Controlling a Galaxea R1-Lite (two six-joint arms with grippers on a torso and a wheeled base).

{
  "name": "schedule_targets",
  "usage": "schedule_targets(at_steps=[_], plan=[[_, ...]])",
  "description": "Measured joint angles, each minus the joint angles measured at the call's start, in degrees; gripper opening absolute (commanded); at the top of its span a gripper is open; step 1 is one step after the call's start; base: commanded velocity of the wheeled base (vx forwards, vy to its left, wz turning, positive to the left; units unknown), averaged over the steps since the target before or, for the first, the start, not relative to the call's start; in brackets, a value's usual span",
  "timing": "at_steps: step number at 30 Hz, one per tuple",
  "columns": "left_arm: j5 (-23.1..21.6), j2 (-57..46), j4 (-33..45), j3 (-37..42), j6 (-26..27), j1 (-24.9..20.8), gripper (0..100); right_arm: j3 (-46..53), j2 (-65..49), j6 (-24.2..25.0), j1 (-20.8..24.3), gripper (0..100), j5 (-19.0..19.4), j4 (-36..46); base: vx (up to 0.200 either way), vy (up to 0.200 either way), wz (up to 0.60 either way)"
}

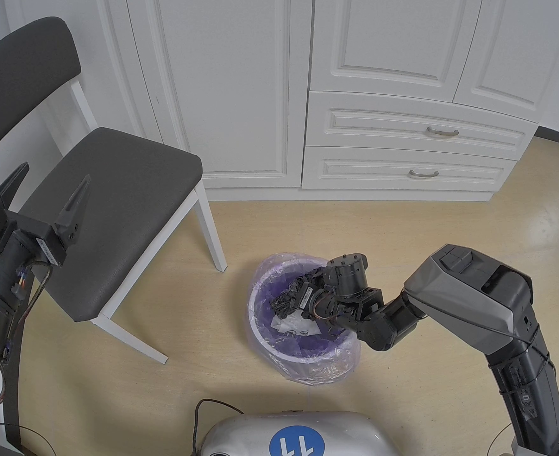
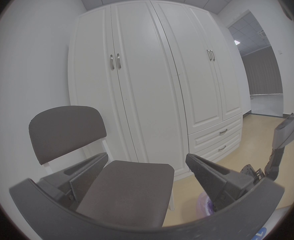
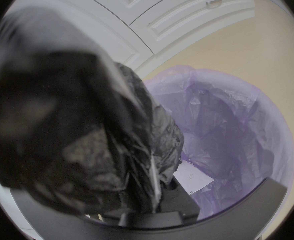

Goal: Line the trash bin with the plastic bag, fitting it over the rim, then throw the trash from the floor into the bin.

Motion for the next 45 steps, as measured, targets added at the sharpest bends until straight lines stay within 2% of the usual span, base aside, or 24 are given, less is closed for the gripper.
schedule_targets(at_steps=[8,30,35,38,45], plan=[[0.0,0.0,0.13,0.01,0.02,0.0,100,3.44,1.05,-3.82,0.55,0,-0.1,-6.6,0.0,0.0,0.0],[-0.02,0.13,0.18,-0.07,0.05,0.0,100,4.24,2.47,-6.17,1.02,0,-0.1,-6.99,0.0,0.0,0.0],[-0.02,0.22,0.22,0.04,0.07,0.0,100,4.52,2.56,-6.3,1.33,0,-0.11,-9.09,0.0,0.0,0.0],[-0.02,0.26,0.22,0.15,0.16,0.0,100,4.9,2.52,-8.81,1.57,0,-0.1,-11.82,0.0,0.0,0.0],[-0.05,0.44,0.07,0.45,0.46,-0.02,100,8.46,-0.11,-18.18,2.95,0,-0.13,-12.41,0.0,0.0,0.0]])
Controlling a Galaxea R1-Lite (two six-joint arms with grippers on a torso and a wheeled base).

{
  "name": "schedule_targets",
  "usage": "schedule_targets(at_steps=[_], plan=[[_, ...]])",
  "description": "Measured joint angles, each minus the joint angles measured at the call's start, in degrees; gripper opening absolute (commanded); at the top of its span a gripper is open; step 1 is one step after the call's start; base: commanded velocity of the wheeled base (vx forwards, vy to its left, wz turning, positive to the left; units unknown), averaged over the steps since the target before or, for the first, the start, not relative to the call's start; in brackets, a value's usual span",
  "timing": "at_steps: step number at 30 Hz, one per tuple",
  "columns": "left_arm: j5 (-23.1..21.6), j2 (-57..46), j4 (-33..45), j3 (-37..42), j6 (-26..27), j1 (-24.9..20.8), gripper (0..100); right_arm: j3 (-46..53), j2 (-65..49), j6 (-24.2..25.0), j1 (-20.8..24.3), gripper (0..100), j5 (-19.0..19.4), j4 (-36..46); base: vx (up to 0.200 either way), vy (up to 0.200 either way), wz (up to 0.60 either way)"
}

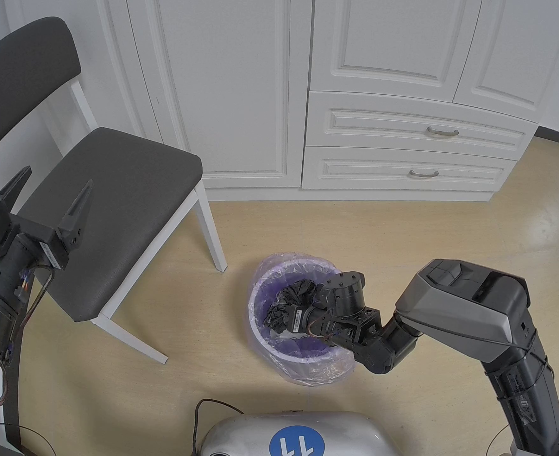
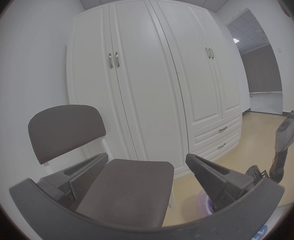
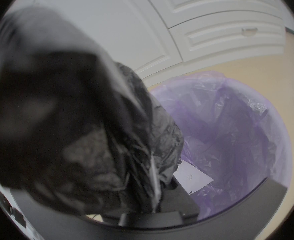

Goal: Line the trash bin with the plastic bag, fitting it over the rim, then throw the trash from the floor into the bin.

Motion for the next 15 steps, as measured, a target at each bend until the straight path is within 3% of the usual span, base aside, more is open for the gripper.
schedule_targets(at_steps=[3,9,15], plan=[[-0.3,0.02,-0.13,0.05,0.02,-0.04,100,2.07,-1.52,-3.84,0.41,0,-1.22,-0.51,0.0,0.0,0.0],[-1.72,0.02,-0.27,0.11,0.05,-0.04,100,3.97,-2.35,-10.96,1.07,0,-7.42,-6.73,0.0,0.0,0.0],[-2.13,-0.02,-0.35,-0.04,0.06,-0.04,100,4.88,-0.11,-16.43,2.18,0,-9.68,-12.14,0.0,0.0,0.0]])
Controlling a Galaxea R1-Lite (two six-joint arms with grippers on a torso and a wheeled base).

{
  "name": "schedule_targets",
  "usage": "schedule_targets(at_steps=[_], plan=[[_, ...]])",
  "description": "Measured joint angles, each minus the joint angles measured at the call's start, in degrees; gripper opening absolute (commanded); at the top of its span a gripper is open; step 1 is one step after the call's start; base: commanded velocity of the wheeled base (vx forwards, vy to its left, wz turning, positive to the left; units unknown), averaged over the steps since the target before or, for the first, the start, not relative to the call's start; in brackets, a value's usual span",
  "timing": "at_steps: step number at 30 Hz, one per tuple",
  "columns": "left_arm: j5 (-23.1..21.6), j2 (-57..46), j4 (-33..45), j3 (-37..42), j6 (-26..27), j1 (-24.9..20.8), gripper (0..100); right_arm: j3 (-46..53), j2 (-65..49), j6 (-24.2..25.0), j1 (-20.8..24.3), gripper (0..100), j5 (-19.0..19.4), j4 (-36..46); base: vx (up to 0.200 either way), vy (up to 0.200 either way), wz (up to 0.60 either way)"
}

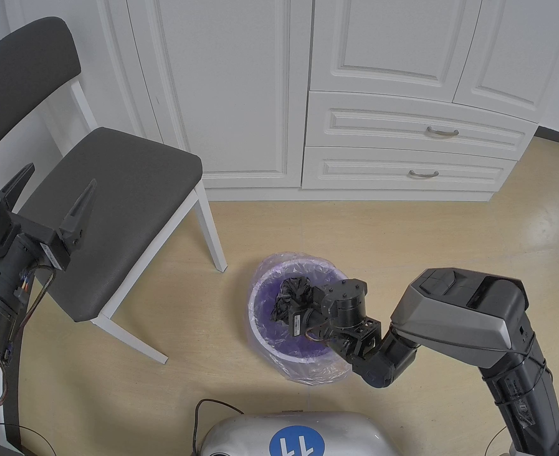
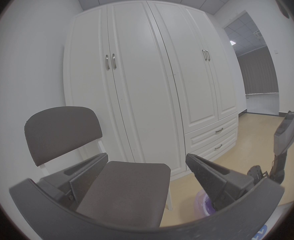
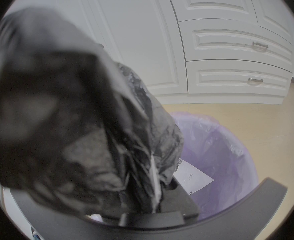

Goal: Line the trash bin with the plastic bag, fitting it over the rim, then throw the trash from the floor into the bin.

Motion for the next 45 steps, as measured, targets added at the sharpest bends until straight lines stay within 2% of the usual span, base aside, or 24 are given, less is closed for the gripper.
schedule_targets(at_steps=[22,23,45], plan=[[-0.02,0.02,-0.05,0.06,-0.09,0.06,100,-4.16,6.34,2.11,-0.55,0,0.41,1.99,0.0,0.0,0.0],[-0.04,0.02,-0.05,0.06,-0.09,0.06,100,-4.16,6.34,2.24,-0.59,100,0.46,1.99,0.0,0.0,0.0],[0.05,0.0,0.06,0.3,0.0,0.06,100,-1.88,4.68,3.91,-0.26,100,0.74,2.02,0.0,0.0,0.0]])
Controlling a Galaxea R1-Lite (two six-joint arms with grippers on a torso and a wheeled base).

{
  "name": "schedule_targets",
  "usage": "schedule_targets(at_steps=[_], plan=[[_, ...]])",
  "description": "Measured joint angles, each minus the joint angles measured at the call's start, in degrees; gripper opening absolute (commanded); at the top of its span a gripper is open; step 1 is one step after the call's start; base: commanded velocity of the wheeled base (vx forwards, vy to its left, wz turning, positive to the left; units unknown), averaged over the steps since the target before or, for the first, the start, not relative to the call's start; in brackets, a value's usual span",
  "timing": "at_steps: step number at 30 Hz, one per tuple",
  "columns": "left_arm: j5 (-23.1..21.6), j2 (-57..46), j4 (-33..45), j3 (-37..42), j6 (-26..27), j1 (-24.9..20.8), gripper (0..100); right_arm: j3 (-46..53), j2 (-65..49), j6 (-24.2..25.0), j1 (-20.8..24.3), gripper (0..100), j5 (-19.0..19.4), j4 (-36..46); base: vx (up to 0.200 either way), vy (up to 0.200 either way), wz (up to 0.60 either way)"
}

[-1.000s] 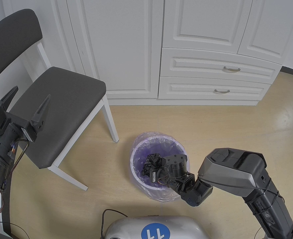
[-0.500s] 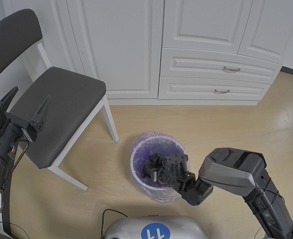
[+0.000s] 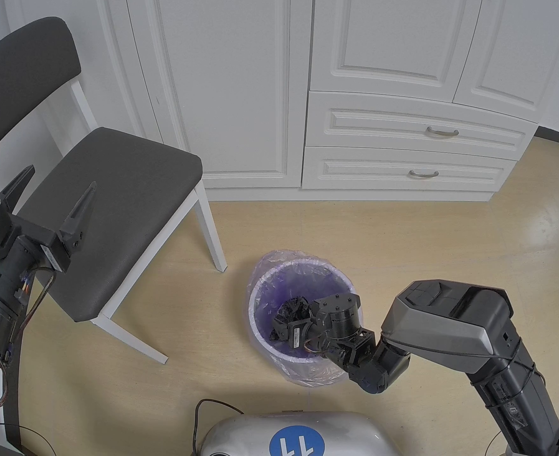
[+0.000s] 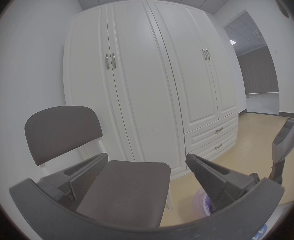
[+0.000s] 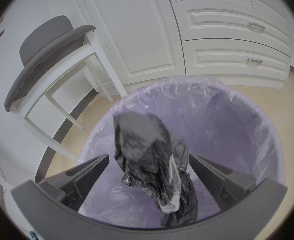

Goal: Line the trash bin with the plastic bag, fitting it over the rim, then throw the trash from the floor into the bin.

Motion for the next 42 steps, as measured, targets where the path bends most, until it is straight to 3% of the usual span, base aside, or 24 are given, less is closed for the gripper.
schedule_targets(at_steps=[15,31,42], plan=[[0.0,-0.09,0.02,0.06,0.07,0.0,100,6.95,-12.59,-0.93,-0.41,100,1.07,-0.44,0.0,0.0,0.0],[-0.07,-0.16,0.07,0.45,0.07,0.0,100,6.51,-17.75,-9.91,-10.56,100,1.1,17.21,0.0,0.0,0.0],[-0.02,0.3,0.44,1.08,0.05,0.0,100,5.8,-19.74,-10.56,-14.21,100,1.17,17.92,0.0,0.0,0.0]])
